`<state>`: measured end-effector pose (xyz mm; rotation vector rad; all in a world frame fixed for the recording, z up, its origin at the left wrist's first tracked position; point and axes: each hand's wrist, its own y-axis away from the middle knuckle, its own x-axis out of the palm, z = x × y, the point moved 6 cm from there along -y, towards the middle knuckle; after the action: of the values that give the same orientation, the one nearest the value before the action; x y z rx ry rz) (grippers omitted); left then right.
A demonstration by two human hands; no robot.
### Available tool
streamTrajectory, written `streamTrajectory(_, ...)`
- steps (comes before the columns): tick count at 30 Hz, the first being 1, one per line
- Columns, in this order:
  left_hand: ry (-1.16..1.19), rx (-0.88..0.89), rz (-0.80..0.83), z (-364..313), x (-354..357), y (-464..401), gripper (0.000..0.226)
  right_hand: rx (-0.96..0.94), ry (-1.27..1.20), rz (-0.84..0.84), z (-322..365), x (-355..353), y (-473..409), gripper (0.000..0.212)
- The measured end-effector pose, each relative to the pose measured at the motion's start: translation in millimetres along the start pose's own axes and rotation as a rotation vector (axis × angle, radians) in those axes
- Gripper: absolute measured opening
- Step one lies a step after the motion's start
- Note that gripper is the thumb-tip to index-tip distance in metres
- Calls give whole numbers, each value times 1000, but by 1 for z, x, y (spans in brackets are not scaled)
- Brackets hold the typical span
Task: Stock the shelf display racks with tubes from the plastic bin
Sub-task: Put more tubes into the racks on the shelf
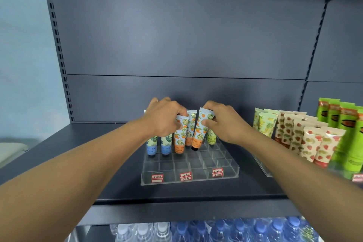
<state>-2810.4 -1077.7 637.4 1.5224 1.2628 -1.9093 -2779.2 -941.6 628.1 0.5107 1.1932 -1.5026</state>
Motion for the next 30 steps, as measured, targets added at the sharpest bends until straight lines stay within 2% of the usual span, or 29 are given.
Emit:
streamTrajectory(11, 61, -30, -57, 4, -1, -1, 18, -4, 40, 10, 7, 17, -8, 17)
streamTrajectory(17, 61, -55, -72, 8, 2, -2, 18, 20, 83, 35, 8, 28, -5, 35)
streamTrajectory(30, 66, -69, -64, 9, 3, -3, 21, 31, 75, 0, 9, 29, -4, 38)
